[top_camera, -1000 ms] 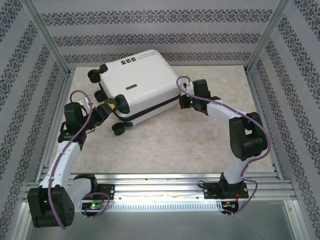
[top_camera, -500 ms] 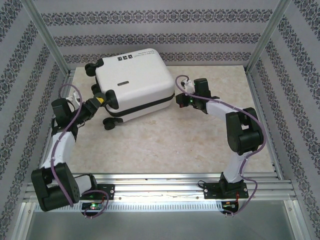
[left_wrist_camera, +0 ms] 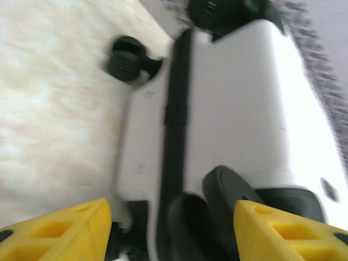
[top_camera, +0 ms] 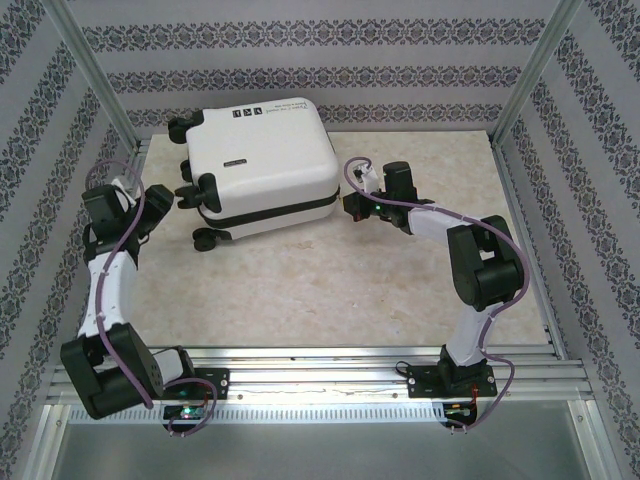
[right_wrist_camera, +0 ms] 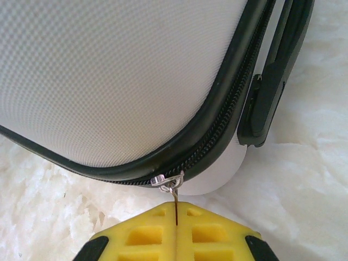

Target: Pack the luggage

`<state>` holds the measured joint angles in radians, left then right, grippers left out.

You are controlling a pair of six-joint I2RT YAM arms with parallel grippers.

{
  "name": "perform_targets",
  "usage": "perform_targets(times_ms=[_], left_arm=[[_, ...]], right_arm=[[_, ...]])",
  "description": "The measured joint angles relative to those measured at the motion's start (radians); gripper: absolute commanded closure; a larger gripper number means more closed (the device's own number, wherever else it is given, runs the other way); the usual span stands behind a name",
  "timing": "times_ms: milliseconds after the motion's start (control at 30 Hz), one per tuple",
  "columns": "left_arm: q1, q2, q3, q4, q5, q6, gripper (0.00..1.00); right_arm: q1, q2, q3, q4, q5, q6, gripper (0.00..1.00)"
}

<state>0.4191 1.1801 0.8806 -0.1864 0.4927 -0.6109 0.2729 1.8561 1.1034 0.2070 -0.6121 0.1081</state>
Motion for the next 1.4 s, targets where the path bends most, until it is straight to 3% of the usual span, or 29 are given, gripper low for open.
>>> perform_targets(times_ms=[100, 233, 400, 500, 633, 867, 1400], left_arm=[[-0.057, -0.036, 0.082, -0.143, -0.129, 0.044, 0.32], [-0.275, 0.01, 0.293, -0.277, -0.283, 0.115, 0.31], [-0.564, 0.243, 0.659, -0.4, -0.439, 0.226, 0.31], [-0.676, 0.432, 0.888, -0.484, -0.504, 0.292, 0.29], [-0.769, 0.703, 1.204, -0.6, -0.549, 0.35, 0.29], [-0.842, 1.138, 1.79, -0.803, -0.59, 0.383, 0.27], [-0.973, 1.219, 1.845, -0.818, -0.71, 0.384, 0.24]], right_arm=[[0.0, 0.0, 0.0, 0.002, 0.001, 0.005, 1.0], [0.0, 0.0, -0.001, 0.003, 0.001, 0.019, 1.0], [0.0, 0.0, -0.001, 0.003, 0.001, 0.029, 1.0], [0.007, 0.0, -0.001, 0.003, 0.002, 0.04, 1.0], [0.013, 0.0, -0.001, 0.002, 0.008, 0.046, 1.0], [0.02, 0.001, -0.001, 0.0, 0.019, 0.05, 1.0], [0.036, 0.002, -0.001, -0.004, 0.043, 0.05, 1.0]])
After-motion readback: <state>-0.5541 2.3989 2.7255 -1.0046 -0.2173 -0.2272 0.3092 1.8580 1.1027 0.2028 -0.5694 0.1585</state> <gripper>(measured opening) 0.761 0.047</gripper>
